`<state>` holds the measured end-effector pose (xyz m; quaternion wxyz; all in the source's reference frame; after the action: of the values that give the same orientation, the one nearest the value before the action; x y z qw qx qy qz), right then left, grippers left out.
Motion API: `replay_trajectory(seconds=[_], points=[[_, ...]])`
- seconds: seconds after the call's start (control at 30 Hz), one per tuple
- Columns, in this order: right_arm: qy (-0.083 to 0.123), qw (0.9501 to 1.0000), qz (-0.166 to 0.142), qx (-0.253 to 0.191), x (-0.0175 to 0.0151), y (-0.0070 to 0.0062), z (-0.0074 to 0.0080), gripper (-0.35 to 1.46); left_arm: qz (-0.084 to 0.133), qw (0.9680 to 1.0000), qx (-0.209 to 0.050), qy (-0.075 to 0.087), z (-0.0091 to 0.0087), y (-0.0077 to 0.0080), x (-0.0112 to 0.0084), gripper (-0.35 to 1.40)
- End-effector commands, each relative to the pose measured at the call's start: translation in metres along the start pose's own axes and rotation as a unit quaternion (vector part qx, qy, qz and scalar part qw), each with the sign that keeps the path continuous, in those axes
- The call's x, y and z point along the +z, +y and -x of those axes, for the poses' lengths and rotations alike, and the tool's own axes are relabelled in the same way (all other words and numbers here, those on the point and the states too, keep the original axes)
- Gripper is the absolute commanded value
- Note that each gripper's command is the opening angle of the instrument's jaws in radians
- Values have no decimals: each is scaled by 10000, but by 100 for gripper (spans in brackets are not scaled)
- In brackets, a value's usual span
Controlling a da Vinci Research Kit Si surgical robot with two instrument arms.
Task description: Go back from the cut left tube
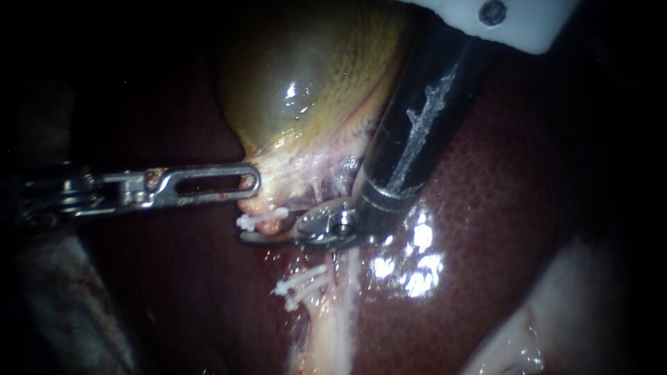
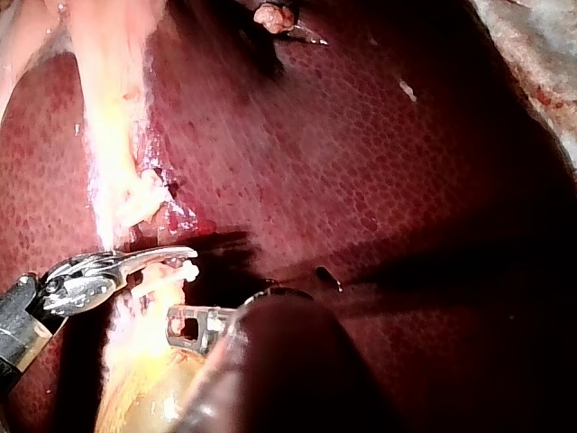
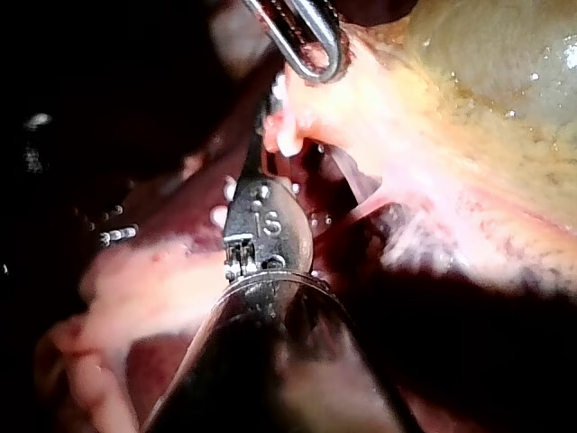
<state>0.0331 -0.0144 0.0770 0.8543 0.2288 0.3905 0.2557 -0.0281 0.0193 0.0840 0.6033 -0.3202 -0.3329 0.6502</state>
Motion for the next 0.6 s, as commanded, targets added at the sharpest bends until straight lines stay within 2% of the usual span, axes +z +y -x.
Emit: replay_trajectory(seconds=[0.03, 0.5, 0.6], points=[[2, 10000, 1, 0, 0, 0, 0, -35, 3, 10000, -3, 0, 0, 0, -1, -35], [4, 10000, -2, -5, -1, -2, 1, -35, 1, 10000, -4, 2, 1, 1, -1, -35], [33, 10000, 0, -5, 0, -2, 1, 31, 1, 10000, -5, 2, 1, 1, -1, -35]])
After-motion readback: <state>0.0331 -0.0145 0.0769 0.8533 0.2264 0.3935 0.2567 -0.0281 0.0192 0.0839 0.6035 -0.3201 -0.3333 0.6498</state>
